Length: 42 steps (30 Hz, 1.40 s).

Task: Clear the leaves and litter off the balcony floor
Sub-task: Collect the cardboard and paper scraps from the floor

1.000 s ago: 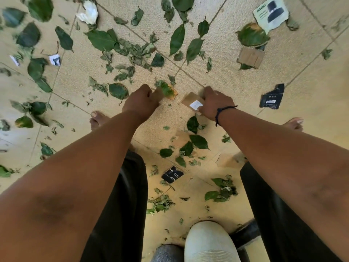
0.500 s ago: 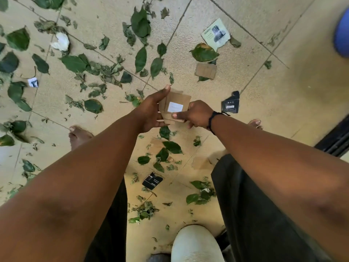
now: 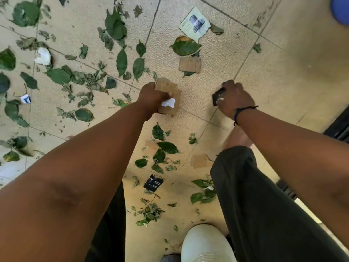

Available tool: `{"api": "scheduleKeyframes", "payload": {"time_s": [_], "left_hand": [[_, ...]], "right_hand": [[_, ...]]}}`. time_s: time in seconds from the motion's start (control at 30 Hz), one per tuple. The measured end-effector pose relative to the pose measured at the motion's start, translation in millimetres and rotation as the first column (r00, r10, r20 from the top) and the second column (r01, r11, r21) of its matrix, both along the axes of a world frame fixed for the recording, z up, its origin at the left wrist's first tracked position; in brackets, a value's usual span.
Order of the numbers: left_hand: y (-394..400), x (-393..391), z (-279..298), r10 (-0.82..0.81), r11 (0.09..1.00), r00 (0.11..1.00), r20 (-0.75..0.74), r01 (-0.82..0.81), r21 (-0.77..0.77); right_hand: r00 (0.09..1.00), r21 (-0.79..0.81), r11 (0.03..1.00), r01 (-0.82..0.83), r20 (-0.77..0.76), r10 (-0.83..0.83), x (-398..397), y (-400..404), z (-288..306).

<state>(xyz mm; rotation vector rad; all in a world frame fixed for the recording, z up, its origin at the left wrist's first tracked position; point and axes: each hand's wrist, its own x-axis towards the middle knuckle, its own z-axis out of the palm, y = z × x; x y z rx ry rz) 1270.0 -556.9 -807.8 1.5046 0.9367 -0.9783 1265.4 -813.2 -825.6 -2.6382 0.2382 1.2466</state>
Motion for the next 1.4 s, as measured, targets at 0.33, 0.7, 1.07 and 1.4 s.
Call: {"api": "scheduleKeyframes", "payload": {"time_s": [0.33, 0.7, 1.07, 1.4], "left_hand": [[-17.5, 1.8, -18.8, 0.009, 1.0, 1.0, -0.024, -0.008, 0.021], [-39.8, 8.5, -13.8, -0.052, 0.998, 0.998, -0.031, 0.053, 0.02], [-48.9, 12.7, -9.2, -0.009, 0.994, 0.997, -0.079, 0.0, -0.112], [-24.1, 24.1, -4.9, 0.005, 0.984, 0.995, -0.101, -0.023, -0.175]], "right_hand": [[0.898, -0.174, 0.891, -0.419, 0.064, 0.435, -6.1, -18.1, -30.7], [0.928, -0.069, 0.927, -0.37, 0.017, 0.372, 11.4, -33.9, -24.0], [0.664, 0.414, 0.596, 0.688, -0.69, -0.287, 30.1, 19.2, 11.6], [0.804, 0.476, 0.653, 0.589, -0.431, -0.411, 45.6, 63.5, 9.2]]}}
